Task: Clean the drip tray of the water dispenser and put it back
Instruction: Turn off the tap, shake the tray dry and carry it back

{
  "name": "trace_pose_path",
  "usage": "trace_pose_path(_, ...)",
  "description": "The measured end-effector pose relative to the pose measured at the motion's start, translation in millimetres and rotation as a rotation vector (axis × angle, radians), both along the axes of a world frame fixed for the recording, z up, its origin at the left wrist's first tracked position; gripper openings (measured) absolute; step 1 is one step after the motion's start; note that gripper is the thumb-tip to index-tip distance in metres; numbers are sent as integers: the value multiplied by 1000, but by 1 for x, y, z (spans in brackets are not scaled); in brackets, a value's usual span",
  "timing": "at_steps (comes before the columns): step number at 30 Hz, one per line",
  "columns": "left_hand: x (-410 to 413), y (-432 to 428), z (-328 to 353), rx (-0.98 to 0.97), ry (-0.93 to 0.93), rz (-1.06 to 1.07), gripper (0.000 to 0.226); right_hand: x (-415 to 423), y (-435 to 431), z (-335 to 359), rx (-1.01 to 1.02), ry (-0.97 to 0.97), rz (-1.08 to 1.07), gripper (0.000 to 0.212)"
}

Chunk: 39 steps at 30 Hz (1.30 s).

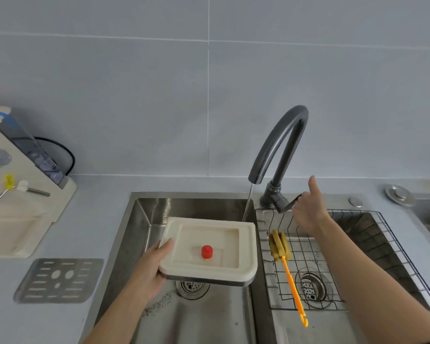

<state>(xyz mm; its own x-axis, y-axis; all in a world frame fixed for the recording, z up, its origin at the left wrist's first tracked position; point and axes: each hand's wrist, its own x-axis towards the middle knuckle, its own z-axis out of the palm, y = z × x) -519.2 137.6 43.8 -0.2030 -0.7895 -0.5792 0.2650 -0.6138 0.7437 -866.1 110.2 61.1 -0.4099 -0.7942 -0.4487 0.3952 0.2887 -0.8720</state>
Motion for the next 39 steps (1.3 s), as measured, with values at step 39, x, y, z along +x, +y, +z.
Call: trace_pose_path(39, 18, 24, 27, -79, -247, -220, 33, 152, 116, -22, -109, 463, 633, 72)
